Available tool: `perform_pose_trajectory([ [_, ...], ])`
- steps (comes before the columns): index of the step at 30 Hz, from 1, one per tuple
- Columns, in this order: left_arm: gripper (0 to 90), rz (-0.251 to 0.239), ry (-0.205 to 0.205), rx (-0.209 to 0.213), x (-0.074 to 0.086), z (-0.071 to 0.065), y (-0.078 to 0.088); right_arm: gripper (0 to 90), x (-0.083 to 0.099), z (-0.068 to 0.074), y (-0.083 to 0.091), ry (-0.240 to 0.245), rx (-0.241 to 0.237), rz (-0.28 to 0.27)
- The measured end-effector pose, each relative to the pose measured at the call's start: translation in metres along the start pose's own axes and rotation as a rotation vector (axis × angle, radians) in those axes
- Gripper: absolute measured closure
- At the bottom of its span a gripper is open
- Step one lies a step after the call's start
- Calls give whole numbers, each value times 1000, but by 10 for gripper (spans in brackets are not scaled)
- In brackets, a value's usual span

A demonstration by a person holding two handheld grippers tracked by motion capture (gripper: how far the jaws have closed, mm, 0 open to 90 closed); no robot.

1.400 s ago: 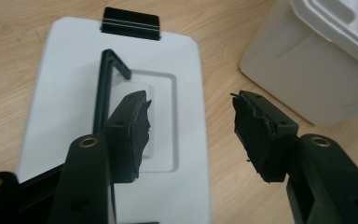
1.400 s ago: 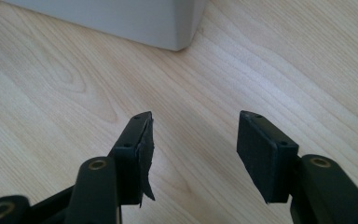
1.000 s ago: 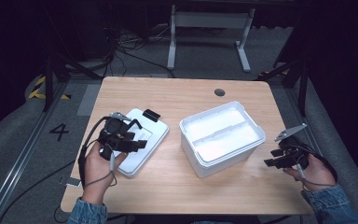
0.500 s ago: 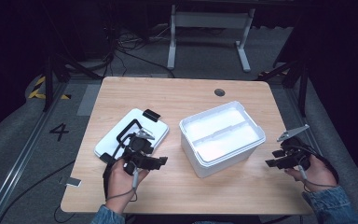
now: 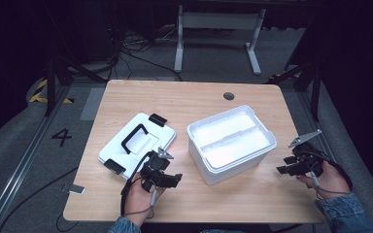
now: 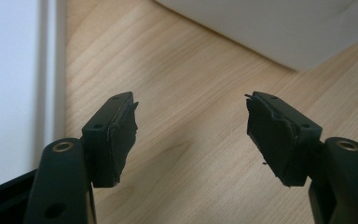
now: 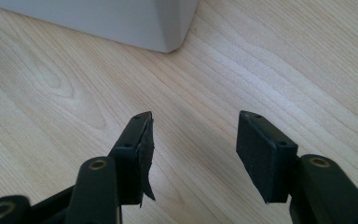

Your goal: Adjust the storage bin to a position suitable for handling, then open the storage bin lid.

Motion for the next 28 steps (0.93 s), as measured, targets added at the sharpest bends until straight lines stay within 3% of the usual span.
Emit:
perform_pose_trajectory([
  [6, 329, 35, -46, -20, 4, -9, -7, 464, 2, 1, -1, 4, -2, 4],
  [12, 328, 84, -128, -50, 10, -18, -16, 464, 2, 0, 0, 0, 1, -2],
  [16, 323, 95, -143, -37, 12, -22, -18, 464, 2, -2, -3, 1, 1, 5],
  [28, 316, 90, -134, -34, 12, -21, -18, 463, 1, -2, -3, 1, -2, 2],
])
Point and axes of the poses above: each handheld gripper's, and its own axes: y roughly backward along the jaws, x roughly out of its underside, z roughly to its left, the point moved 10 cm from there along -y, roughly forward along the jaws, and after that the axes turned 9 degrees about -x, right-handed, at the moved point
